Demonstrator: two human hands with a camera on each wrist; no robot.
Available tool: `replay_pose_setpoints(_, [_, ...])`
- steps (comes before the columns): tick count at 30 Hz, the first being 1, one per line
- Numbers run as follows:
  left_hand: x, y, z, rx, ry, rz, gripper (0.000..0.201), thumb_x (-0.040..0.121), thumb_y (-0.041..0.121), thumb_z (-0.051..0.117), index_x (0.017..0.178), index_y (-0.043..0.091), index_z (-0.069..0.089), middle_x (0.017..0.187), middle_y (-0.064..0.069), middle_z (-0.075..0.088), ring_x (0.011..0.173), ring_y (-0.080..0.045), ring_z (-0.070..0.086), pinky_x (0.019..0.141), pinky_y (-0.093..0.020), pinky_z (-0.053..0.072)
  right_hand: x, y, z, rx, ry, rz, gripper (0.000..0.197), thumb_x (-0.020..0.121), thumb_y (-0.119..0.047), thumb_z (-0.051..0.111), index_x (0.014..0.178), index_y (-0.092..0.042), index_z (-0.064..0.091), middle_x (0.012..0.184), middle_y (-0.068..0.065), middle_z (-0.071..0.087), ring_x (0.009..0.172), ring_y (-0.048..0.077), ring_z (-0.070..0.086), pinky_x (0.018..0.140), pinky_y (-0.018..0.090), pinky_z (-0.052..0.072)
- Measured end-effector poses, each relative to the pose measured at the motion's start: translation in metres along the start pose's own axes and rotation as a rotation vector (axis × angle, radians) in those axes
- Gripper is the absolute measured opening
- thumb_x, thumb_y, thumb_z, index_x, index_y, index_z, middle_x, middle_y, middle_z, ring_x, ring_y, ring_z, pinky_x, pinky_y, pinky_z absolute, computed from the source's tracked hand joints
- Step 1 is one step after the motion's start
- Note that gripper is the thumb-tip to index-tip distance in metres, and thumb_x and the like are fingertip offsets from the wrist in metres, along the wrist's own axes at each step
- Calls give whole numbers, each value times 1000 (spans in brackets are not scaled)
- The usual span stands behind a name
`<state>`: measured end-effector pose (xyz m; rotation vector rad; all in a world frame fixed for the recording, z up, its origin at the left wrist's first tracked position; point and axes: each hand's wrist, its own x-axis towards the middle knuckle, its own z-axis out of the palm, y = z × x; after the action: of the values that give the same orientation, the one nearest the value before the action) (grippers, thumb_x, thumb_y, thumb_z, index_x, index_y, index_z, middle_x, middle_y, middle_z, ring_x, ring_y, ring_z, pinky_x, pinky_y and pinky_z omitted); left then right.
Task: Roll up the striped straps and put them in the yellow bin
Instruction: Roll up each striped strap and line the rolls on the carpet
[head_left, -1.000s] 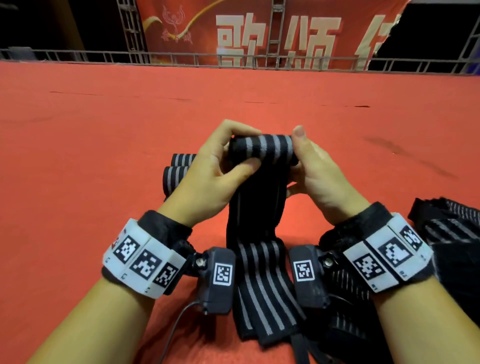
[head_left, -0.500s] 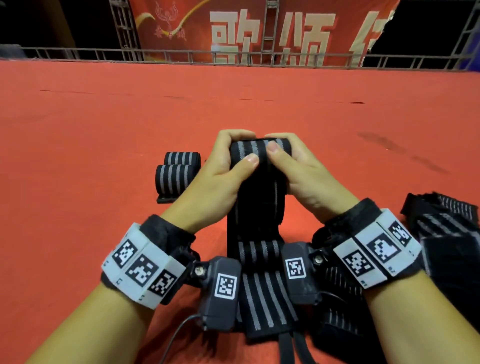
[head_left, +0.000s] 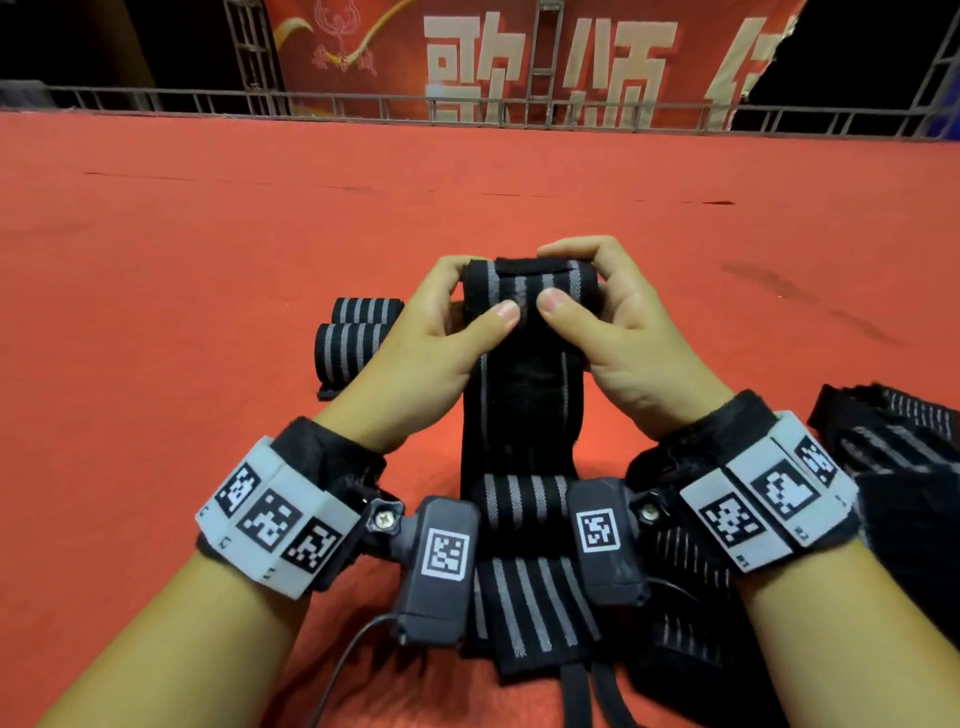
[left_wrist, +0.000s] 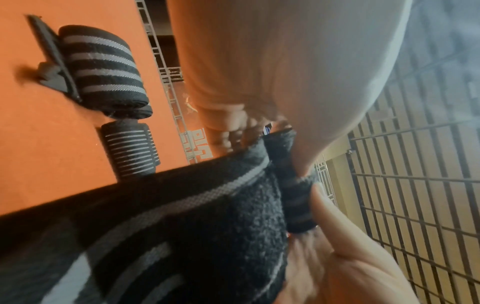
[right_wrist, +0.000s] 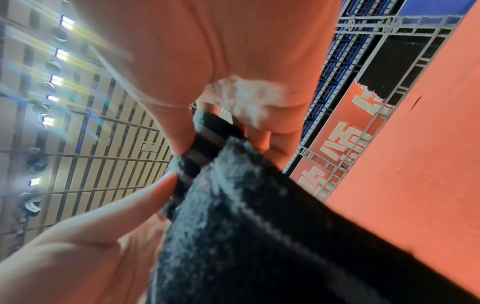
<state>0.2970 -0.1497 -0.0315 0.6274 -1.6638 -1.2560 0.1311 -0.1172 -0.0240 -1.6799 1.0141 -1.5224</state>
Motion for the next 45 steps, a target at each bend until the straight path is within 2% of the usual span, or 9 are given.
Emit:
replay_pose_setpoints(5, [0, 2, -4, 146, -36, 65, 28, 94, 26, 60, 120, 24, 52, 104, -6, 66, 99, -23, 66, 86, -39, 57, -2, 1, -1, -78, -30, -4, 24, 85, -18, 62, 108, -24, 56, 99, 3, 63, 90, 15, 60, 80, 36, 54])
replay_pose_setpoints(10, [-1, 0, -6, 245, -34, 166, 29, 95, 17, 59, 123, 19, 50, 112, -11, 63, 106, -27, 63, 92, -39, 54, -1, 0, 2, 12, 5, 176, 12, 97, -32, 54, 99, -21, 55, 78, -8, 63, 65, 6, 62, 55, 26, 50])
replay_pose_setpoints(15, [0, -1, -2, 174, -2, -3, 28, 100, 38, 51, 126, 29, 49, 110, 7, 65, 103, -9, 65, 86, -31, 52, -1, 1, 6, -61, 17, 29, 23, 86, -28, 60, 102, -12, 58, 91, 9, 62, 86, 20, 59, 79, 43, 52])
replay_pose_setpoints(24, [-1, -1, 8, 106, 67, -40, 49, 101, 38, 48, 145, 21, 36, 121, 10, 63, 114, -1, 60, 99, -26, 47, -4, 1, 14, 57, 6, 107, 7, 101, -16, 47, 107, -14, 46, 99, -1, 59, 89, 3, 60, 79, 20, 51])
replay_pose_setpoints(29, [0, 2, 10, 29, 13, -22, 22, 103, 29, 48, 120, 20, 58, 120, 1, 68, 112, -7, 64, 91, -22, 50, -4, 0, 14, 170, 51, 119, 10, 101, -11, 46, 110, -11, 45, 98, 1, 60, 87, 7, 61, 76, 19, 53])
replay_pose_setpoints(34, [1, -1, 1, 63, -31, -44, 54, 89, 57, 56, 138, 42, 41, 156, 12, 35, 134, 4, 41, 114, -28, 35, -4, 2, 13, 162, 3, 144, 14, 99, -14, 49, 112, -13, 45, 106, 6, 57, 96, 12, 58, 79, 21, 52])
replay_pose_setpoints(39, [0, 0, 1, -11, 3, 39, 28, 99, 17, 56, 126, 20, 51, 107, 0, 68, 101, -12, 67, 83, -27, 54, -1, -3, 6, 157, 18, 159, 28, 85, -29, 55, 112, -19, 55, 107, 8, 60, 96, 19, 60, 87, 43, 51])
replay_pose_setpoints(42, [-1, -2, 1, 35, -9, 49, 31, 95, 20, 60, 124, 23, 51, 110, -9, 67, 103, -19, 66, 84, -31, 55, 1, -2, 3, 91, 75, 164, 30, 85, -35, 53, 106, -15, 57, 104, 10, 61, 94, 22, 59, 93, 55, 48])
replay_pose_setpoints(45, [0, -2, 2, 49, 26, -17, 34, 92, 37, 61, 124, 27, 54, 111, 0, 68, 103, -13, 67, 83, -32, 54, -2, -1, 3, -52, 59, 60, 25, 86, -27, 57, 109, -16, 59, 101, 7, 63, 95, 17, 59, 87, 42, 53])
